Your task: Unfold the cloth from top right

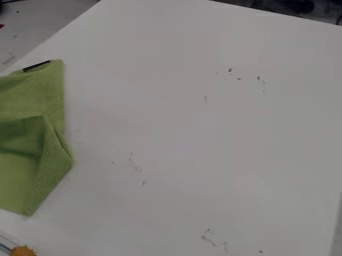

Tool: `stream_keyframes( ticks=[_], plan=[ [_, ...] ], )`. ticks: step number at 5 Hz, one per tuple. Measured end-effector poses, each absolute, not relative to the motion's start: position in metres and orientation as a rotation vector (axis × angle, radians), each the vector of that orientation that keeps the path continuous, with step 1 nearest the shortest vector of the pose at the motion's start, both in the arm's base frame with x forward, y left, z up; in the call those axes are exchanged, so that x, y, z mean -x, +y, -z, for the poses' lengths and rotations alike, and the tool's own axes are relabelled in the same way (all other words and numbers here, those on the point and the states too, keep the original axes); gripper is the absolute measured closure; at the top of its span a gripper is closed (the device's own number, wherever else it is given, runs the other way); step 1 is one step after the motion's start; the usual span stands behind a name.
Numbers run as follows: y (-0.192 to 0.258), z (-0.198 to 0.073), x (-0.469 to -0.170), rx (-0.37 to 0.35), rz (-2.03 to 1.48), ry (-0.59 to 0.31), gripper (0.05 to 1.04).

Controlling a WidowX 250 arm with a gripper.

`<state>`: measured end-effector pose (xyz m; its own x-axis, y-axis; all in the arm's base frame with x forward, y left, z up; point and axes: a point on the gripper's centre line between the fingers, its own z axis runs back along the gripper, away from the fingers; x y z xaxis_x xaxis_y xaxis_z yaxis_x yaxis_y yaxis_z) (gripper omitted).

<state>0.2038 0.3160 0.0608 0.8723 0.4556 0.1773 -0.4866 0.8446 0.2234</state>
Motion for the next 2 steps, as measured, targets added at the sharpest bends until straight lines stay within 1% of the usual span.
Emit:
stream_keyframes(
  ticks=[1, 2],
  plan=[
    [0.3129, -0.0492, -0.2031, -0.242, -0.499, -0.097, 0.083],
    [0.31, -0.0435, -0.2052, -0.22, -0.508, -0.097, 0.083]
  ],
)
